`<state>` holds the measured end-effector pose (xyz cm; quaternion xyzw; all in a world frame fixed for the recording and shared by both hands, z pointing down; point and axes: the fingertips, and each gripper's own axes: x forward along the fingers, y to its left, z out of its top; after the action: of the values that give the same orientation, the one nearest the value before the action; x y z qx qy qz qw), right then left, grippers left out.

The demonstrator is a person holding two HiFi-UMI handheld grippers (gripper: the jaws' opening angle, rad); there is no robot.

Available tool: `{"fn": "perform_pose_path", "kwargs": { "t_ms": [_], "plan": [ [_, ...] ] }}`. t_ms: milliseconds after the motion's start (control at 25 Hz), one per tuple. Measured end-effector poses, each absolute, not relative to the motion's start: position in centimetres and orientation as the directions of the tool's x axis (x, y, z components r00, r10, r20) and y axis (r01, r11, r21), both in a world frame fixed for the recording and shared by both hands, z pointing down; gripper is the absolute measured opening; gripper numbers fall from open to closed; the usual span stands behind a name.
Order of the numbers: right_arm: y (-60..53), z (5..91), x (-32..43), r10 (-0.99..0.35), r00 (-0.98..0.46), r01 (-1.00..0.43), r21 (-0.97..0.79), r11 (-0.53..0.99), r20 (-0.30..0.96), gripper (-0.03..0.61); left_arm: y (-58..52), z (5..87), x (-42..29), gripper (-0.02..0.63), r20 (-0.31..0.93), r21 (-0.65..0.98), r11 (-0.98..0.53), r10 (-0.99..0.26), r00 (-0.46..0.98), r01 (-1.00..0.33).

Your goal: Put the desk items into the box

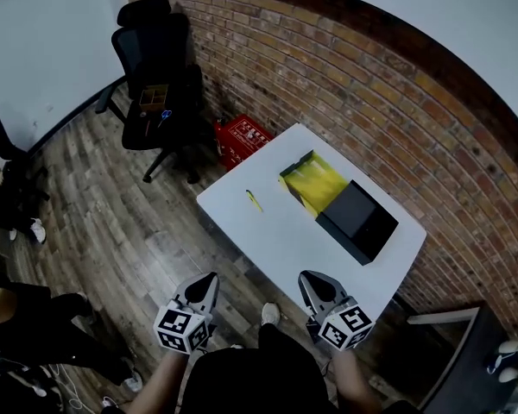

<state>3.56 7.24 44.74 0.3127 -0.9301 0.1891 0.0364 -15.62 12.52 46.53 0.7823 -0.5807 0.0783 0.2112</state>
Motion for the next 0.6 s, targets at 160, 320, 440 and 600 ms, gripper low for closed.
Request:
{"fn": "perform_pose_path", "kwargs": {
  "t_ms": [160, 320, 440, 600],
  "plan": [
    [4.3, 45.3, 4.3, -0.54, -0.819, -0.573, -0.339, 0.746, 0.195, 0.023, 10.1, 46.5, -14.5, 0.014, 0.38, 0.232, -0.213, -0.878, 0.29, -0.949],
    [1.7, 45.9, 4.9, -0.517, -0.833, -0.552, -0.349, 0.757, 0.195, 0.023, 8.0, 46.9, -13.5, 0.015, 0.394, 0.224, -0.193, -0.879, 0.27, -0.955],
    [0.2, 46.2, 5.4, -0.494, -0.847, -0.531, -0.356, 0.768, 0.198, 0.023, 6.3, 47.0, -12.7, 0.014, 0.395, 0.219, -0.184, -0.881, 0.26, -0.958],
    [-1.5, 46.8, 5.7, -0.464, -0.861, -0.508, -0.363, 0.781, 0.208, 0.023, 4.4, 47.2, -11.6, 0.015, 0.4, 0.223, -0.173, -0.881, 0.252, -0.959]
  ]
}}
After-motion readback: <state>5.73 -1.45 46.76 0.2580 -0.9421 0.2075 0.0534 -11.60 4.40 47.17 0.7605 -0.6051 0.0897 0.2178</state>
